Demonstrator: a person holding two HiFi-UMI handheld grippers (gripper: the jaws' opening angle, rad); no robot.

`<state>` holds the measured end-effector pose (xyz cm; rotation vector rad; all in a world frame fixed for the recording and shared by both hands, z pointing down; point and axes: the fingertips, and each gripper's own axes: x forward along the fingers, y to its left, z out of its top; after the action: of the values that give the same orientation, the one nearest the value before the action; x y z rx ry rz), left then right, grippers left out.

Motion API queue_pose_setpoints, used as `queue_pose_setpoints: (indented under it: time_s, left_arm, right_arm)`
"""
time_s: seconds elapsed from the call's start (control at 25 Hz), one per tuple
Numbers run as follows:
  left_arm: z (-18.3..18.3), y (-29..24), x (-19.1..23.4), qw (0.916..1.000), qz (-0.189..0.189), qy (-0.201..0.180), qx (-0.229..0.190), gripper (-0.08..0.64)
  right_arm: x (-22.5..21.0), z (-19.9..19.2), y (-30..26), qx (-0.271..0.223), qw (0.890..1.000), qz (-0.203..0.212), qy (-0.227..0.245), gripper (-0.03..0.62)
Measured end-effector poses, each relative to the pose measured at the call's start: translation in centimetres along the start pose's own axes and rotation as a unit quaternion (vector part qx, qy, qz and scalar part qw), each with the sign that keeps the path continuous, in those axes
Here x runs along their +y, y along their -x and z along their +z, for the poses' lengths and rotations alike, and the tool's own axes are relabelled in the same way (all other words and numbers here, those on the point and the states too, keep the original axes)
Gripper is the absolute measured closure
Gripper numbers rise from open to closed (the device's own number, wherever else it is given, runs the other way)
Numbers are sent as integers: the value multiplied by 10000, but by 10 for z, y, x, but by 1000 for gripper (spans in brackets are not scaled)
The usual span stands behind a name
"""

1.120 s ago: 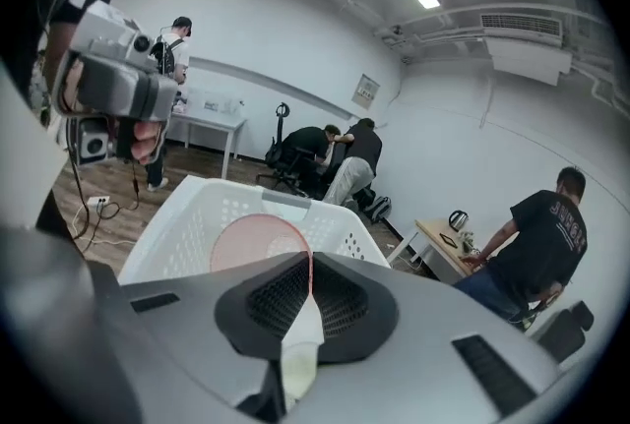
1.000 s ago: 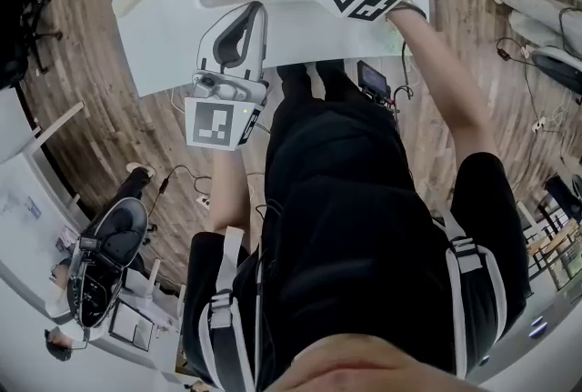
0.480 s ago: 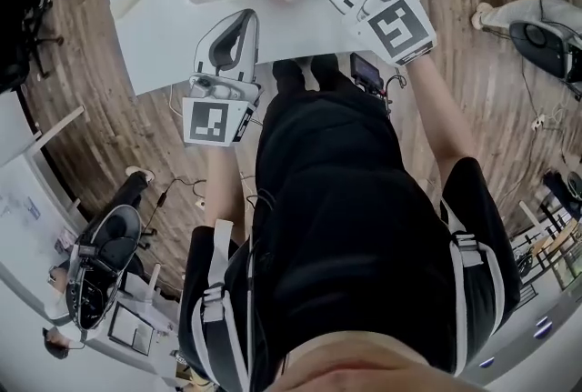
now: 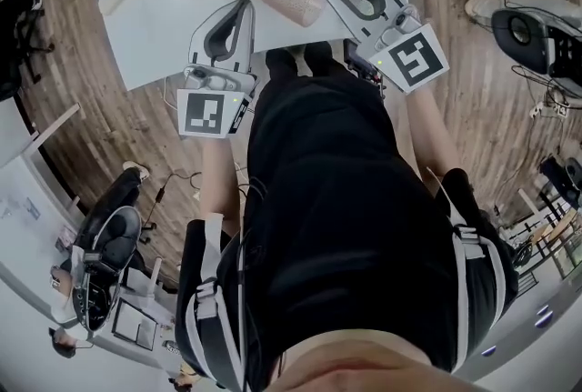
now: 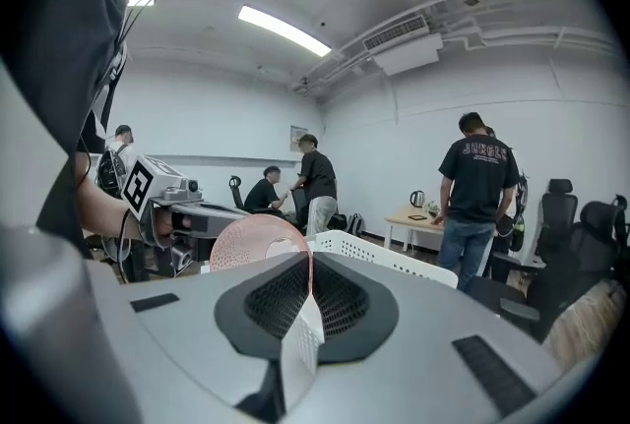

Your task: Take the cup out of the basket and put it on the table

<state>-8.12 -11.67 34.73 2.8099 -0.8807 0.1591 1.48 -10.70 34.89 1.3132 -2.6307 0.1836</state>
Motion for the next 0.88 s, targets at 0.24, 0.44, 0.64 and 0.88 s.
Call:
queue_pose_setpoints:
  time_s: [0.24, 0.44, 0.64, 0.88]
  left_arm:
    - [-5, -1, 0, 10000, -57, 12, 57, 538]
    - [-11, 1, -2, 9999, -70, 52, 83, 539]
    - [-13, -12, 4, 9998, -89, 76, 156, 538]
    - [-26, 0, -18, 9993, -189, 36, 310, 538]
  right_arm:
    - [4, -26, 15, 353, 9991, -175, -167, 566]
    - [9, -63, 26, 746, 9958, -237, -468, 566]
    - [0, -109, 20, 1255, 9889, -310, -732, 566]
    - [11, -187, 39, 2204, 9708, -445, -833, 566]
